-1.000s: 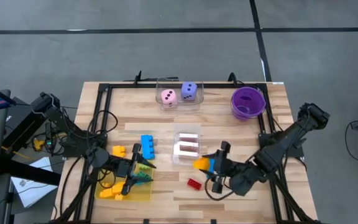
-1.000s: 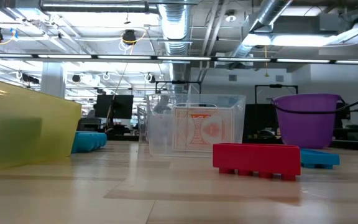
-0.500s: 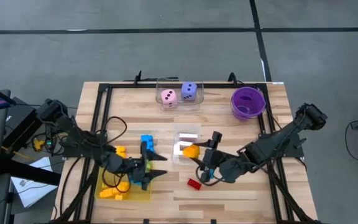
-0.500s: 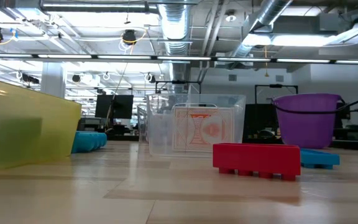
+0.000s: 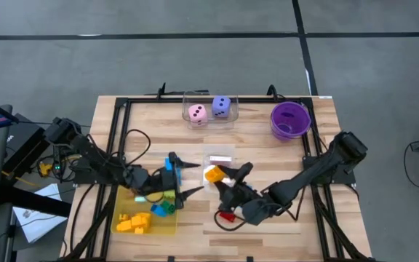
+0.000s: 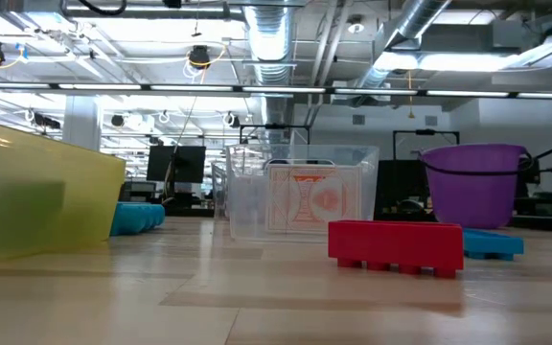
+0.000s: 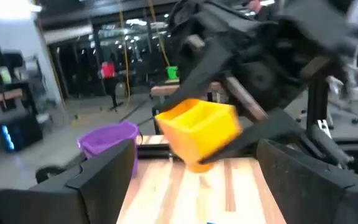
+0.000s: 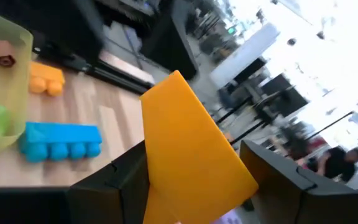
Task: Pick & Place Toys
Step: Put the yellow game piece into the yellow bin
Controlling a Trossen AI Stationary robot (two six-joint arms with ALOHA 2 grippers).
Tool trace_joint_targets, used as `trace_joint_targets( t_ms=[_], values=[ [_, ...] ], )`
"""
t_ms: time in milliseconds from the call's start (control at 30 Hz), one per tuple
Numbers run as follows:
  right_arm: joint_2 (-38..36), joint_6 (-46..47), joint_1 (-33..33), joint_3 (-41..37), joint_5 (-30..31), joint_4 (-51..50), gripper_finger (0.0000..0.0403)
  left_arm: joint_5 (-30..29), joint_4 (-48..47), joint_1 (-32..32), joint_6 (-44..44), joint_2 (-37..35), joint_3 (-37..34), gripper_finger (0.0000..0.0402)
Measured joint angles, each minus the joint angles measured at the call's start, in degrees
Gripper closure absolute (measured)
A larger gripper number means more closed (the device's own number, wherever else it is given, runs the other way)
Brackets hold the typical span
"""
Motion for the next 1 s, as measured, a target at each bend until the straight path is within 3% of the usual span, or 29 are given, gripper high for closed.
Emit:
trace_joint_targets(
  t_ms=[200, 333, 1000],
  values=[
    [6.3, -18.8, -1.1, 0.0, 5.6, 17.2, 0.0189, 3.2, -0.4, 2.3, -7.9, 0.0, 0.0, 0.0083],
    [8.2, -25.9, -1.8, 0.0, 8.1, 23.6, 0.0189, 3.9, -0.7, 2.4, -9.0, 0.0, 0.0, 0.0095],
    [8.1, -28.2, -2.8, 3.6, 4.7, 24.0, 0.0188, 3.0, -1.2, 5.0, -13.2, 0.1, 0.0, 0.0119]
  ],
)
